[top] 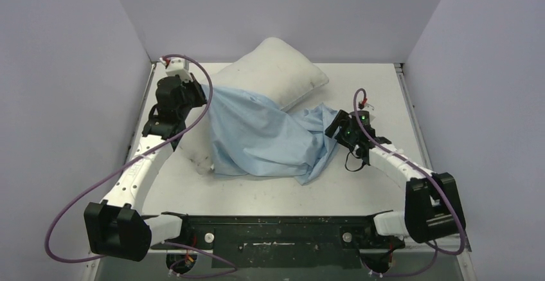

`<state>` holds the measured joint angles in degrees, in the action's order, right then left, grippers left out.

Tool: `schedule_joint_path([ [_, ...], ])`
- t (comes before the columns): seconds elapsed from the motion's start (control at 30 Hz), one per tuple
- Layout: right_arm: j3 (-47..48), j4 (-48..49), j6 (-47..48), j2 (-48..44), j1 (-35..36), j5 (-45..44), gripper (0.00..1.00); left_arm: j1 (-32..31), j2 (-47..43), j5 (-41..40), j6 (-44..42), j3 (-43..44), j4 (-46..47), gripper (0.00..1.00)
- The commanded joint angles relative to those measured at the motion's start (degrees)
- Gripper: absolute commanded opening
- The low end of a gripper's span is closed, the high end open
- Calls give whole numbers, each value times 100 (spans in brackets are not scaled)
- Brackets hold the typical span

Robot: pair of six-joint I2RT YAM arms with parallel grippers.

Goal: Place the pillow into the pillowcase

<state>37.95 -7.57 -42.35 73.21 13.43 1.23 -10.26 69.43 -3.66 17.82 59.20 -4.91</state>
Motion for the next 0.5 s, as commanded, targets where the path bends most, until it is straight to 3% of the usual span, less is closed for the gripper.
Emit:
schedule_joint_path([
  [0.0, 528, 1330, 751, 863, -29, 231, 75, 67, -122, 200, 71, 215, 625, 0],
  [0.13, 1315, 1054, 1202, 1591, -14, -75, 74, 65, 0, 132, 63, 537, 597, 0],
  [0.2, 1511, 1023, 1334, 1769, -37, -435, 54, 71, 49, 90, 38, 632, 608, 0],
  [0.3, 1795, 875, 1494, 1673, -44, -1208, 6, 76, 77, 39, -233, 780, 759, 0],
  [0.33, 1882, 828, 1546, 1496, -55, -1449, 0, 69, 114, -73, -371, 990, 700, 0],
  [0.47, 2700, -91, 1773, 669, -183, -2103, 0, 85, 407, -858, -933, 2126, 50, 0],
])
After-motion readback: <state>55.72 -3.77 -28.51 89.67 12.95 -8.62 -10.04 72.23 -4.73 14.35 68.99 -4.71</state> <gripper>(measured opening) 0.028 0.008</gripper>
